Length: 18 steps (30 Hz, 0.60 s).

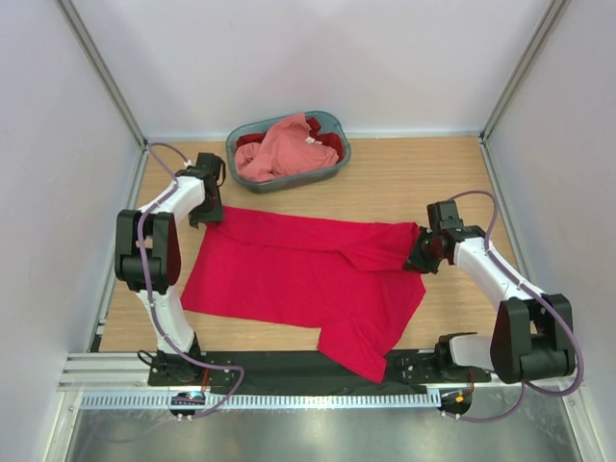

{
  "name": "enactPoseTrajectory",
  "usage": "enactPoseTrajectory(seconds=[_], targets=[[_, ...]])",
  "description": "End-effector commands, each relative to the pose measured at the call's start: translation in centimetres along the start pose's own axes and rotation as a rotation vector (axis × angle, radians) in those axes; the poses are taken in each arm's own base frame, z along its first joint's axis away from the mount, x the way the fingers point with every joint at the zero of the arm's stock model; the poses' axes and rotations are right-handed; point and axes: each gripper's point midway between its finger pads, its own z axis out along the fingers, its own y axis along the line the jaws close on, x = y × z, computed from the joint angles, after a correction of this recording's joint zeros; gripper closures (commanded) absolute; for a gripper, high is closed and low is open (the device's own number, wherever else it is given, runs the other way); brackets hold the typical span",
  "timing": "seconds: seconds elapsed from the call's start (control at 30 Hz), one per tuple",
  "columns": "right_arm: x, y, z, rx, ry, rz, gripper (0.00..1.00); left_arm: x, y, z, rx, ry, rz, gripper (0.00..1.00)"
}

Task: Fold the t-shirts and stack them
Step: Fold the tshirt

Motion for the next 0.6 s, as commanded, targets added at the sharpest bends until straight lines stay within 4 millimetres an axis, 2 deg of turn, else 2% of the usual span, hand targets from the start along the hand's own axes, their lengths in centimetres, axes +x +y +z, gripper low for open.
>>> enactPoseTrajectory(seconds=[0.0, 0.03, 0.07, 0.13, 0.17, 0.2, 0.23, 0.27, 0.3, 0.37, 0.43, 0.47, 0.5, 0.57], targets=[[0.3, 0.1, -1.3, -0.028, 0.008, -0.015, 0.72, -1.0, 1.2, -2.7, -0.002, -0.052, -0.046, 0.41], [-0.7, 0.5, -1.9, -0.040, -0.023, -0.015, 0.65, -1.2, 1.4, -3.4, -0.002, -0.067, -0.055, 0.37], [-1.5, 0.6, -2.2, -0.045, -0.051, -0.015, 0.53, -1.6, 1.7, -4.4, 0.000, -0.093, -0.067, 0.35], [-4.4, 1.5, -2.7, -0.071, -0.127, -0.014, 0.43, -2.0, 2.4, -5.5, -0.015, -0.128, -0.103, 0.28], [-5.5, 1.8, -2.5, -0.073, -0.153, -0.014, 0.40, -2.5, 2.6, -6.5, -0.006, -0.158, -0.126, 0.28], [-8.2, 2.4, -1.7, -0.075, -0.172, -0.004, 0.38, -3.2, 2.5, -7.8, 0.020, -0.203, -0.184, 0.32], [-7.9, 2.1, -0.8, -0.057, -0.142, 0.001, 0.38, -3.3, 2.6, -7.8, 0.019, -0.208, -0.186, 0.32], [-8.0, 2.7, -0.4, -0.072, -0.119, 0.000, 0.38, -3.6, 2.7, -8.5, 0.026, -0.232, -0.203, 0.37], [-9.0, 3.3, -0.3, -0.082, -0.122, -0.003, 0.37, -3.6, 2.8, -8.7, 0.027, -0.239, -0.216, 0.38], [-9.5, 3.5, 0.5, -0.078, -0.118, -0.006, 0.37, -3.8, 2.7, -8.8, 0.038, -0.256, -0.227, 0.38], [-10.2, 3.6, 1.1, -0.080, -0.130, -0.005, 0.38, -4.1, 1.1, -8.5, 0.112, -0.240, -0.208, 0.41], [-10.9, 2.9, 1.2, -0.068, -0.138, 0.020, 0.40, -4.1, 0.3, -8.1, 0.145, -0.221, -0.195, 0.45], [-11.4, 2.9, 1.4, -0.064, -0.145, 0.023, 0.42, -3.9, -0.5, -7.0, 0.163, -0.187, -0.184, 0.49], [-11.6, 2.7, 2.3, -0.056, -0.130, 0.039, 0.49, -4.3, -2.2, -6.7, 0.231, -0.161, -0.185, 0.56]])
